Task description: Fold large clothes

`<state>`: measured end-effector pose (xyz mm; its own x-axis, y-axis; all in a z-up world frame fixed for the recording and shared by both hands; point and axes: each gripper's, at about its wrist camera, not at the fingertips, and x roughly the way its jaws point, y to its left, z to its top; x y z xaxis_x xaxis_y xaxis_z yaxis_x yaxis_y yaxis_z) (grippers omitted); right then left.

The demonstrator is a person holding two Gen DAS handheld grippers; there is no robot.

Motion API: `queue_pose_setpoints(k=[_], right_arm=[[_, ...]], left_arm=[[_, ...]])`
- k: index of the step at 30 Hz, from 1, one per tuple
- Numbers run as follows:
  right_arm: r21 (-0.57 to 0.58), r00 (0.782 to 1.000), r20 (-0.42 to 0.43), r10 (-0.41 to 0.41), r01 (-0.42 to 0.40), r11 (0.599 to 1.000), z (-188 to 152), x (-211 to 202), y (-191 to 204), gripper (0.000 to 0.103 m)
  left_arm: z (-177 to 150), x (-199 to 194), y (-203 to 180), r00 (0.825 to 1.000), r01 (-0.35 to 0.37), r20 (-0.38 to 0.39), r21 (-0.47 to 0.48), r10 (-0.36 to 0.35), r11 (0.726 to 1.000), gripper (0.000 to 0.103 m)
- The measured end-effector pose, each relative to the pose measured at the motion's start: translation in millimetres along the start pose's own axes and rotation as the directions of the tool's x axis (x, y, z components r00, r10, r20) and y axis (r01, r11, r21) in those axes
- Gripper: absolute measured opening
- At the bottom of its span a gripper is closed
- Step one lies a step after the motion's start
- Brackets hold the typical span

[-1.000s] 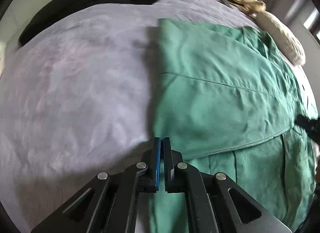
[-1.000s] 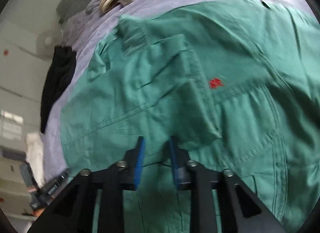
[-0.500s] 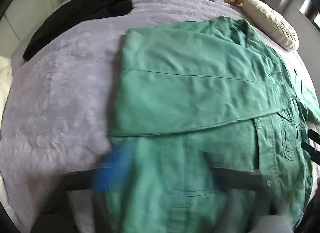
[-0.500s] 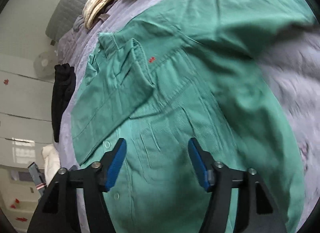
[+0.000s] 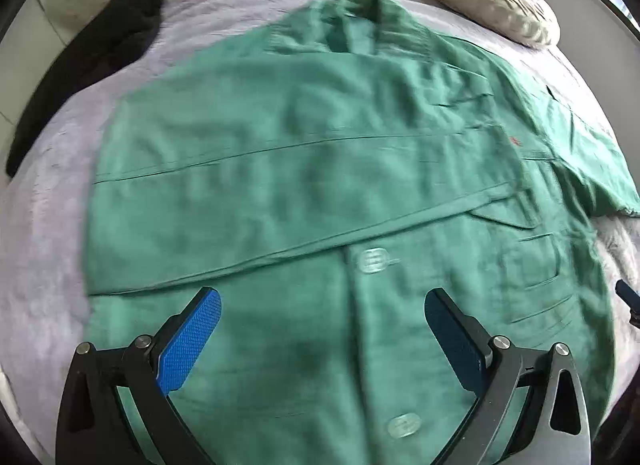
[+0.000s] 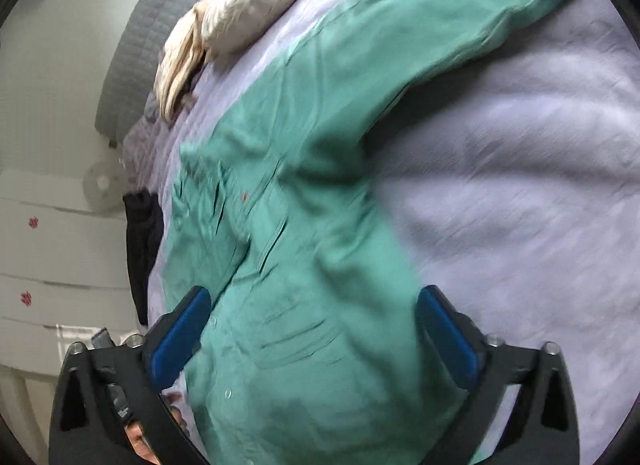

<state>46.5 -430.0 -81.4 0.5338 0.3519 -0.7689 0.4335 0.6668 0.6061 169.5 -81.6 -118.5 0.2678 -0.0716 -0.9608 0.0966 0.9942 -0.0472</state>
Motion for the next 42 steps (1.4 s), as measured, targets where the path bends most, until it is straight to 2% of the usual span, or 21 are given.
queue_pose_setpoints(k=[4,7,9,12,18,23,27,29,30,31,32,34,35,37,42], right_arm=[[0.029,0.998,0.064,-0.01,0.008,1.0,24.1,-20.1,-22.0,0.103],[0.08,0.995,0.096,0.002,-0.01,0.997,43.5,-31.9,-43.9,0.103],[0.131,0.989,0.147,0.012,-0.032,0.991,55.7,-40.6,-60.7,0.103],[0.204,0.979,0.204,-0.026,-0.017,0.979,72.5,-52.1,-83.9,0.103],[0.322,0.97,0.241,-0.014,-0.067,0.944,117.2,-57.6,-123.6,0.103],[0.386,0.935,0.354,-0.012,-0.135,0.913,158.9,-66.6,-145.8,0.103],[0.415,0.926,0.377,-0.016,-0.154,0.897,193.2,-62.5,-153.4,0.099],[0.437,0.923,0.385,-0.011,-0.172,0.883,203.1,-62.3,-158.0,0.085],[0.454,0.924,0.381,-0.006,-0.182,0.872,206.7,-61.2,-159.8,0.06],[0.479,0.931,0.364,0.006,-0.193,0.856,211.0,-56.7,-163.3,0.025],[0.496,0.938,0.346,0.036,-0.215,0.841,214.2,-50.8,-166.9,0.007],[0.505,0.935,0.345,0.082,-0.259,0.823,214.9,-43.9,-166.7,0.004],[0.491,0.929,0.359,0.088,-0.268,0.829,214.6,-45.4,-162.8,0.004],[0.414,0.916,0.377,0.138,-0.3,0.86,218.6,-48.0,-143.6,0.004],[0.211,0.916,0.328,0.231,-0.31,0.927,226.1,-46.2,-68.1,0.004]], left_arm=[[7.2,-0.3,-37.5,1.0,0.018,-0.001,0.048,-0.018,0.999,0.102],[11.9,0.8,-62.0,0.999,0.035,-0.003,0.079,-0.035,0.996,0.102],[13.4,1.3,-77.0,0.999,0.045,-0.005,0.101,-0.045,0.994,0.102],[18.3,5.1,-97.8,0.998,0.056,-0.011,0.121,-0.055,0.991,0.102],[21.9,6.5,-122.0,0.998,0.067,-0.019,0.132,-0.065,0.989,0.102],[30.7,10.5,-133.0,0.997,0.076,-0.022,0.149,-0.074,0.986,0.102],[36.7,14.9,-139.0,0.997,0.077,-0.029,0.148,-0.073,0.986,0.102],[39.8,17.7,-139.8,0.995,0.095,-0.042,0.125,-0.09,0.988,0.102],[40.1,17.9,-138.4,0.995,0.099,-0.045,0.123,-0.094,0.987,0.102],[41.2,18.4,-137.1,0.994,0.101,-0.044,0.11,-0.096,0.989,0.102],[42.9,18.9,-136.8,0.995,0.096,-0.039,0.102,-0.093,0.99,0.102],[48.4,20.5,-133.3,0.996,0.087,-0.034,0.099,-0.084,0.991,0.102],[49.6,20.1,-131.2,0.996,0.084,-0.029,0.098,-0.082,0.992,0.102],[51.8,17.5,-126.2,0.997,0.08,-0.017,0.1,-0.079,0.992,0.102],[56.1,9.1,-102.9,0.998,0.051,0.015,0.083,-0.053,0.995,0.102]])
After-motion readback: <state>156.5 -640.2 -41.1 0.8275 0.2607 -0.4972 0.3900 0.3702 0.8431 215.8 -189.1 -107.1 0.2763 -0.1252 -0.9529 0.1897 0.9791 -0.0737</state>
